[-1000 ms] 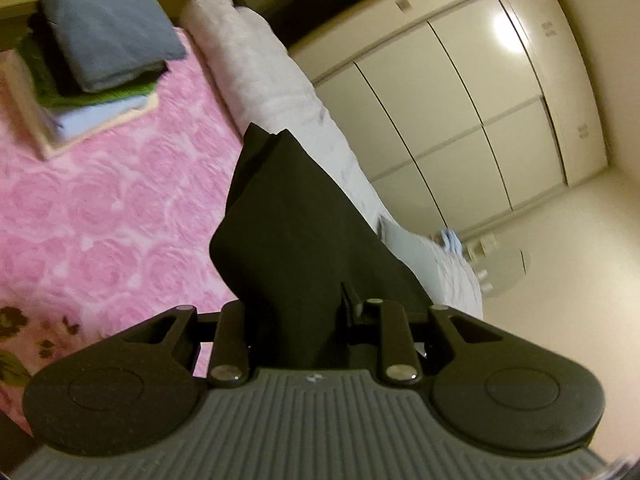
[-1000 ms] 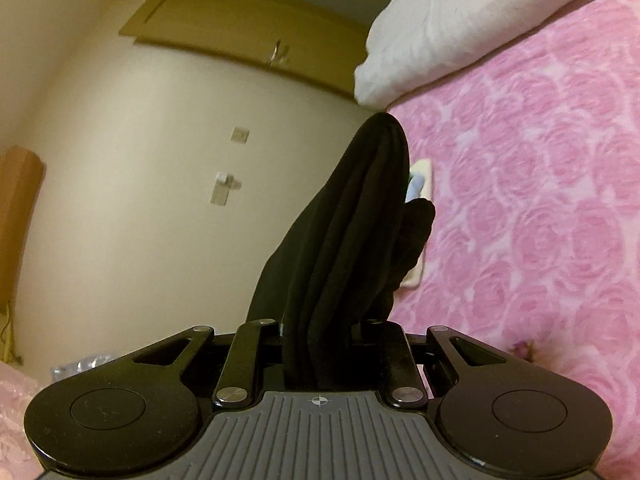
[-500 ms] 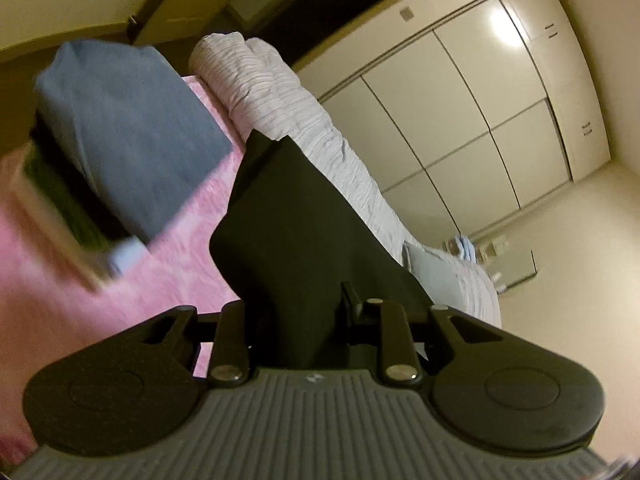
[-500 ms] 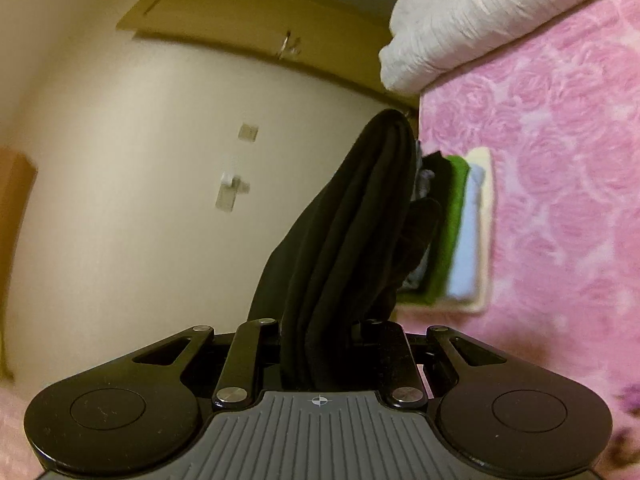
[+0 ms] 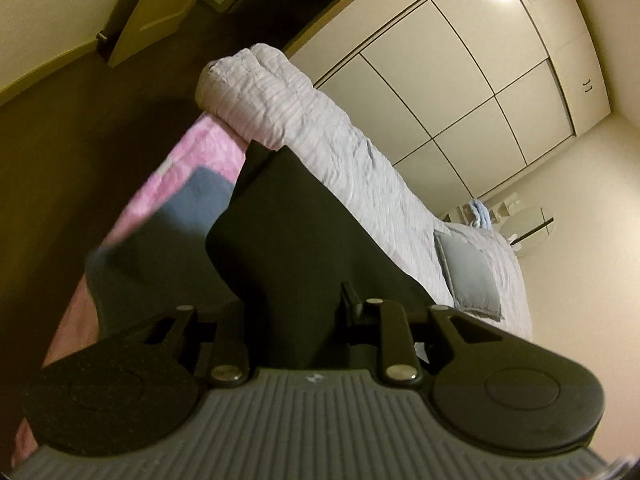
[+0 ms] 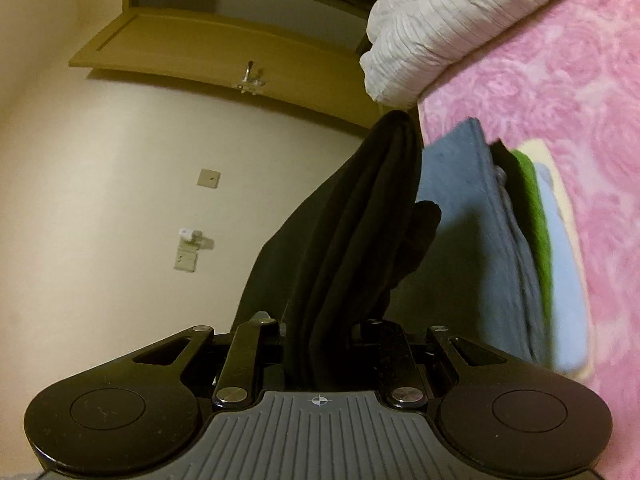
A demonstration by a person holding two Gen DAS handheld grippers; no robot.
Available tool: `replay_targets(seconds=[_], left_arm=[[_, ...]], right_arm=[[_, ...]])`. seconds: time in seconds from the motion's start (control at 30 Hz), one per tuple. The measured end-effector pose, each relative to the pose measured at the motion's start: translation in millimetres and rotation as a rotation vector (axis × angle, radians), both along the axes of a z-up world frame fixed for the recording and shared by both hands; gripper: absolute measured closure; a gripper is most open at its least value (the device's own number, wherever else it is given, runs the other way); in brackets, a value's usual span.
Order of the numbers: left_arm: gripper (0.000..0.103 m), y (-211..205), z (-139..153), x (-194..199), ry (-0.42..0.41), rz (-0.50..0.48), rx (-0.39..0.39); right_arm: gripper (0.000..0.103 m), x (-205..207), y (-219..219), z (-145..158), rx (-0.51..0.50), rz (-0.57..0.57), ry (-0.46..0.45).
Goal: Fold clothes
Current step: 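Carry the trousers with both grippers toward the stack of folded clothes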
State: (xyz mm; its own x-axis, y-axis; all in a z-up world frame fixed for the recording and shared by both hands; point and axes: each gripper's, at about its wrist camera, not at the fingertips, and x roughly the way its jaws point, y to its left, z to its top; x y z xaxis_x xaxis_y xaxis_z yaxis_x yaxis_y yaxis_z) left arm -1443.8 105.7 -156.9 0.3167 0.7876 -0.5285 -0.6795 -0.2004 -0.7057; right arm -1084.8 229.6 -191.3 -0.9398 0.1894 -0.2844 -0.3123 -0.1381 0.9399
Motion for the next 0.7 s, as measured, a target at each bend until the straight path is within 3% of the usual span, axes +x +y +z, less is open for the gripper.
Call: replay_targets(seconds=[0.17,0.4,0.47,0.53,0.63,0.7], left_arm=[[0.081,37.4,-24.0,-23.6,-0.025,-0.016,0.002],[0.078,61.5,-61.6,-28.1,-0.021,-0.032,-0.028],[0.070,61.5,-73.4,-30.5,-0.011,-0.020,-0.063],[0.067,56.8,-76.4,-33.1,-0.011,-0.003,-0.089],[0.063,43.6,-63.9,-36.4,0.044,0.031,-0.100],[0.064,30.4,-51.0,-42.4,0.068,0.096,-0.095]], right_arm=[[0.084,-28.6,31.9,-12.9,0.042,-0.015,-0.053],[0.084,-34.4,51.7,-45.3,0.009,-0.037,-0.130],[0.079,-33.6,56.4,-57.5,-0.031,-0.049,-0.171],[0.060,-33.2,60.6,-68.6,-0.101,-0.057,-0.227],[0.056,-19.9,59.9,-62.8,-0.103,-0.089,-0.231],[0.055,-7.5,59.0,-49.1,-0.045,-0.133,-0.306]])
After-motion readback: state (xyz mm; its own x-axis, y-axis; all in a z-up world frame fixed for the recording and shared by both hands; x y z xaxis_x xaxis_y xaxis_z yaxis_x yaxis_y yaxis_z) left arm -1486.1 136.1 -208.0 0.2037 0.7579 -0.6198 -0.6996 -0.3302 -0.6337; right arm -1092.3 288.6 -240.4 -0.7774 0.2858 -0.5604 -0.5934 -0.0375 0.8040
